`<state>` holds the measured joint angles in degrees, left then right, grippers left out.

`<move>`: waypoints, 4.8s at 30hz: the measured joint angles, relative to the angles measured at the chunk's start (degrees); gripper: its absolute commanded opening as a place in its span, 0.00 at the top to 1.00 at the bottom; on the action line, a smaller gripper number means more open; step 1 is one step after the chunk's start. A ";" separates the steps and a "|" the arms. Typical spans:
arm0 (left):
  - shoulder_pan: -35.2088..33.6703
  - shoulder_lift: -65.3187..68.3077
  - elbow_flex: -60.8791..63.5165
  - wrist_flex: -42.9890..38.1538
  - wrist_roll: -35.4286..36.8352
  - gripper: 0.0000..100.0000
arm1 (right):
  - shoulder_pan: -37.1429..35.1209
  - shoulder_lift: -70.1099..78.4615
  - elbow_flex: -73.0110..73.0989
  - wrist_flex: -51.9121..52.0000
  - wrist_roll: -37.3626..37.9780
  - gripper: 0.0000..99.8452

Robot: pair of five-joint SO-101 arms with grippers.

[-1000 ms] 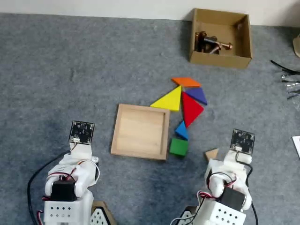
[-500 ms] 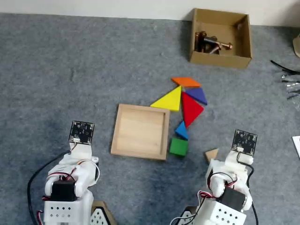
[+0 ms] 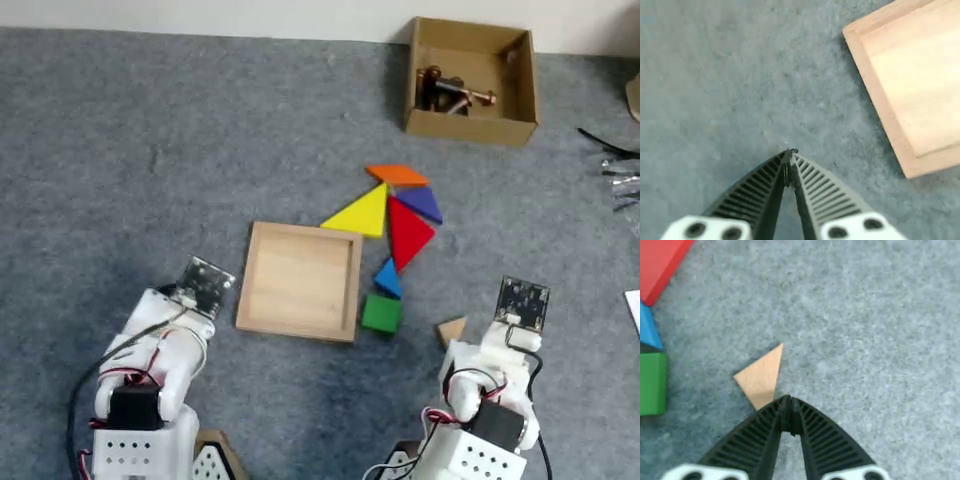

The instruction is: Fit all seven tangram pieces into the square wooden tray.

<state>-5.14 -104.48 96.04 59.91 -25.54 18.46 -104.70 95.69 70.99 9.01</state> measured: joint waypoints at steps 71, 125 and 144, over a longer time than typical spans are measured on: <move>38.24 144.88 -137.32 28.66 11.08 0.90 | 0.00 0.00 0.00 0.00 0.00 0.99; 43.60 152.88 -147.69 40.26 35.87 0.74 | 0.00 0.00 0.00 0.00 0.00 0.99; 43.43 156.31 -146.81 40.09 34.99 0.74 | 0.00 0.00 0.00 0.00 0.00 0.99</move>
<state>38.29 51.82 -50.77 100.00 9.45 18.46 -104.70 95.69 70.99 9.01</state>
